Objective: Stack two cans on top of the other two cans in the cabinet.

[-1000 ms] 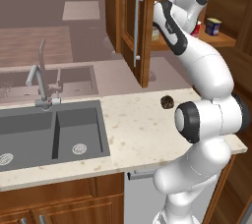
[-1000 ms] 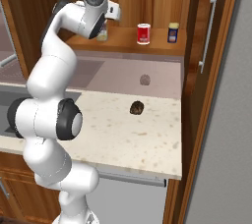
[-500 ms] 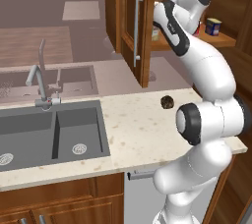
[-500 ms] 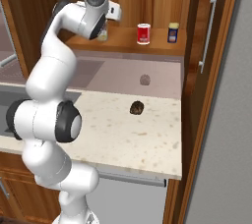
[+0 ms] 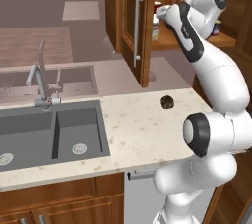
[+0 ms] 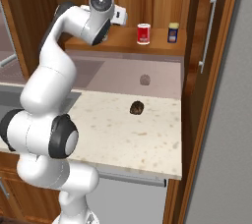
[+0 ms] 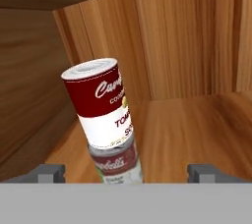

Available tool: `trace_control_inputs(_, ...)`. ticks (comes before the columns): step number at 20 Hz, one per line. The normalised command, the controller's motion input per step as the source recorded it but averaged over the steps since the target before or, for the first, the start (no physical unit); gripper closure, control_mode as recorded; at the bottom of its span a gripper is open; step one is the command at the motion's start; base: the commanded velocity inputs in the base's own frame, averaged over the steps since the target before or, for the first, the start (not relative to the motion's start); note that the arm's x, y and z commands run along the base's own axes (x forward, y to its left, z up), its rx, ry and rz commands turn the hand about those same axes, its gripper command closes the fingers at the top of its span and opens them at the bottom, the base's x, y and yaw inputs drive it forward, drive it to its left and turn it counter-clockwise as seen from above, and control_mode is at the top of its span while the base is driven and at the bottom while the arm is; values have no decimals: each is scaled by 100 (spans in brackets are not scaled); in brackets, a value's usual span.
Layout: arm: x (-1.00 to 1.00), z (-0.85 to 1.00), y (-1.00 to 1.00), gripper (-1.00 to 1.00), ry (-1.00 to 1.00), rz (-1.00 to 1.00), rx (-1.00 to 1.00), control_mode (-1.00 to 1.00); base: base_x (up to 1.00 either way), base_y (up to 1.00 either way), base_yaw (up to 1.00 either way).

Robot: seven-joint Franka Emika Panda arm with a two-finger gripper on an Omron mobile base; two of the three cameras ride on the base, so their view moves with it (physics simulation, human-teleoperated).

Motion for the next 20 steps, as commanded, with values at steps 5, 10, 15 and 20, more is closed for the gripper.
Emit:
trace_control_inputs(5, -46, -9, -29, -100, 0, -3, 0, -100, 0, 0, 0)
trace_control_inputs(10, -36, -6, -23, -100, 0, -12, -1, -100, 0, 0, 0)
trace_control_inputs(15, -18, -4, -24, -100, 2, -19, -3, -100, 0, 0, 0)
trace_control_inputs(20, -7, -9, -24, -100, 3, -19, -5, -100, 0, 0, 0)
